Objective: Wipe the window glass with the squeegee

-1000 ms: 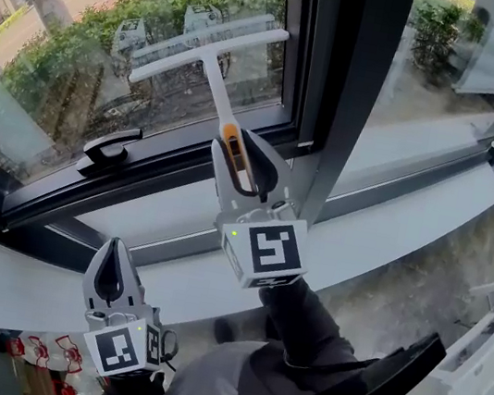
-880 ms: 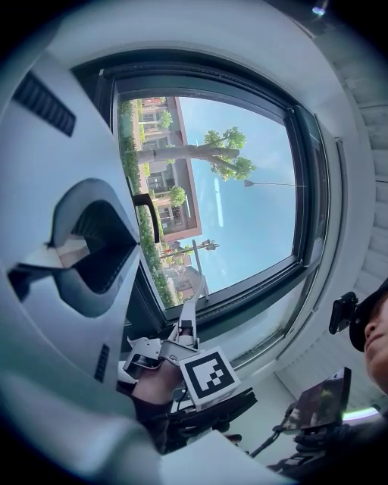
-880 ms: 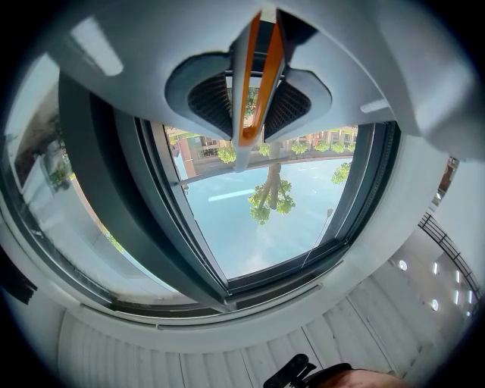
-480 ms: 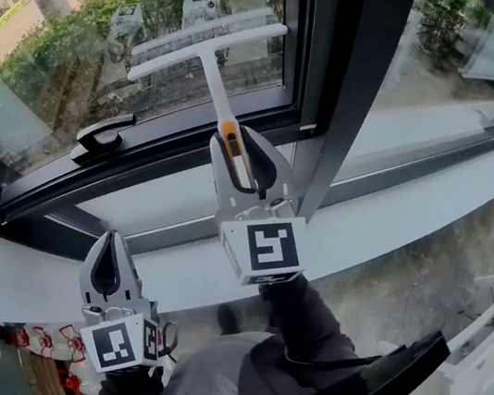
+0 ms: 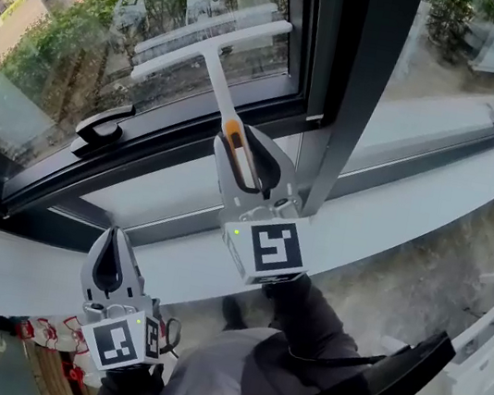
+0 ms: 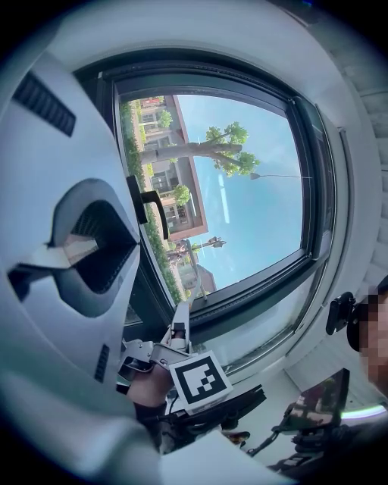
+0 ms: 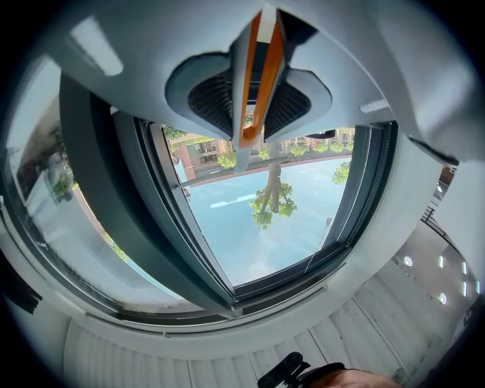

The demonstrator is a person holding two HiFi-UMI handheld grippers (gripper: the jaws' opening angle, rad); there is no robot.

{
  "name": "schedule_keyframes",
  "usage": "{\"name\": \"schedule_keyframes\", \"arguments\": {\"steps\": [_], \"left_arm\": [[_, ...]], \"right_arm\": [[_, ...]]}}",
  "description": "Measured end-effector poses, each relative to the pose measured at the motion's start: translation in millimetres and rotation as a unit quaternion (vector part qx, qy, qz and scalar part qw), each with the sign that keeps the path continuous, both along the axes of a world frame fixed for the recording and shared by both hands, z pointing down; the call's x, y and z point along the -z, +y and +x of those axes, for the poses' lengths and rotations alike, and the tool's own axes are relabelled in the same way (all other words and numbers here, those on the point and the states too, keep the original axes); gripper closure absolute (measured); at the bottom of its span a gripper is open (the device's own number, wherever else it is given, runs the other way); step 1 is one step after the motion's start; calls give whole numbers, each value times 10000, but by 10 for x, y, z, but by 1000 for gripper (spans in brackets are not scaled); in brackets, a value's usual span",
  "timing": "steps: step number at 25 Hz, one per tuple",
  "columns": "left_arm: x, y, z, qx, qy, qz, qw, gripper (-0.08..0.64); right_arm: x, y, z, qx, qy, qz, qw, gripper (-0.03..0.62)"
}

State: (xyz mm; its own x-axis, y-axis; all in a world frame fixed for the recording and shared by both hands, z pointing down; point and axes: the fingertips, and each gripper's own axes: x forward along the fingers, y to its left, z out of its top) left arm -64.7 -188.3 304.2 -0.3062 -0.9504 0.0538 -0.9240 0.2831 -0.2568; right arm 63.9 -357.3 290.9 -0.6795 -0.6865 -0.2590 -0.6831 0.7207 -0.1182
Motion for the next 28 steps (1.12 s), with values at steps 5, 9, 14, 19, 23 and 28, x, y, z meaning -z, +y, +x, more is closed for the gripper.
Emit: {"name": "schedule_keyframes", "arguments": {"steps": [5, 9, 14, 19, 23, 28], "left_arm": [[-37, -26, -1, -8, -23, -55, 10000, 561], [-73, -48, 1, 5, -4, -108, 9999, 561], [-75, -74, -8, 29, -16, -129, 9999, 561], [-108, -82, 5, 26, -5, -177, 9998, 561], [-128, -88, 26, 14, -6, -208, 9998, 561], [-146, -80, 55, 11, -18, -258, 9997, 561]], "right_arm": [[-84, -3, 3, 6, 4, -32, 10000, 462], [-136, -7, -3, 42, 25, -66, 10000, 462], [-214, -10, 10, 69, 39, -147, 9999, 462], [-347, -3, 8, 76, 119, -285, 9995, 462], [-440, -4, 7, 88, 145, -351, 9992, 462], [-524, 5, 15, 118, 144, -403, 9990, 463]]}}
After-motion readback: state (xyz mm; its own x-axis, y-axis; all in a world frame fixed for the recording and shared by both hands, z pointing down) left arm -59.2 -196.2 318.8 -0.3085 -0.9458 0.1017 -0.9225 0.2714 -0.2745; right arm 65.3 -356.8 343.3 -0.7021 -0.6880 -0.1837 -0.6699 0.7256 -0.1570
